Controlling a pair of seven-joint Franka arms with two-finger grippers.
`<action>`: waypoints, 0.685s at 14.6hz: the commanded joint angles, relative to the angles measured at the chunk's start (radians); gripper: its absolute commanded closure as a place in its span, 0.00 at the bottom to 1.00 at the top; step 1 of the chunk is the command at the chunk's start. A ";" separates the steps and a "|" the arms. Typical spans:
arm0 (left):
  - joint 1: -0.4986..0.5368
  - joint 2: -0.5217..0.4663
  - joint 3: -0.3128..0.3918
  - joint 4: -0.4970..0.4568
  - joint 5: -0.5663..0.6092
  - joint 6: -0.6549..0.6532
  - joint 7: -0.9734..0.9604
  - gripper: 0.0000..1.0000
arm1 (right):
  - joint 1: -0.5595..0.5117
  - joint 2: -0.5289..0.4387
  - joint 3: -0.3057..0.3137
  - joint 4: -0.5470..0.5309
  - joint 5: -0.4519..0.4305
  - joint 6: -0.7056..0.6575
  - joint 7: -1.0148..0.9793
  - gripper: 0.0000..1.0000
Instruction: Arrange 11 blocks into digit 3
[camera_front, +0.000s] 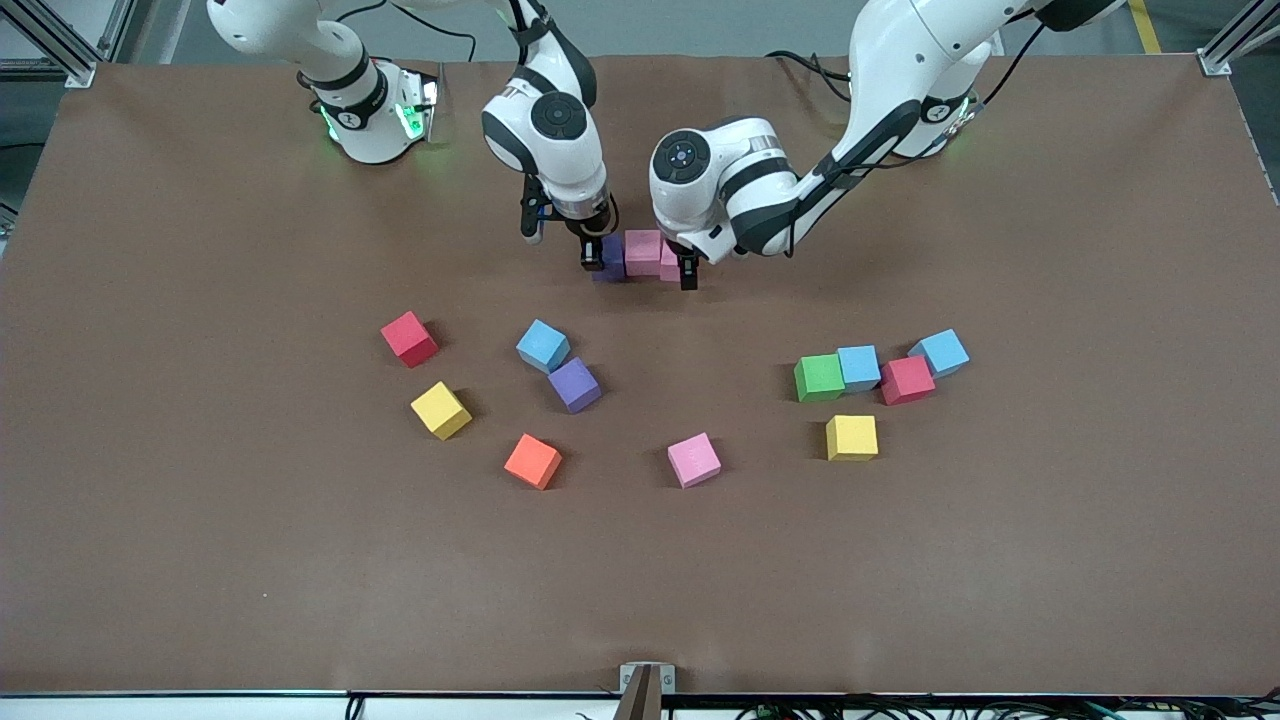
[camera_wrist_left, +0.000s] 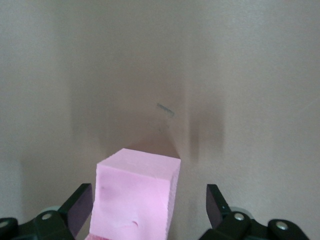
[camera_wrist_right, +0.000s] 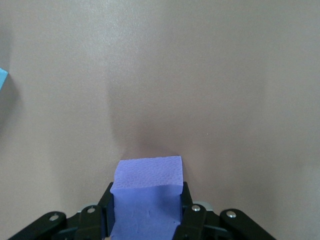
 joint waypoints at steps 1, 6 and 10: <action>-0.007 -0.030 -0.017 -0.001 0.051 -0.007 -0.262 0.00 | 0.013 0.035 -0.007 0.019 0.012 0.012 0.018 0.83; 0.065 -0.081 -0.090 0.027 0.001 -0.076 -0.147 0.00 | 0.014 0.037 -0.007 0.019 0.009 0.010 0.007 0.00; 0.154 -0.079 -0.126 0.123 -0.005 -0.121 0.082 0.00 | 0.016 0.035 -0.008 0.019 0.001 0.003 -0.011 0.00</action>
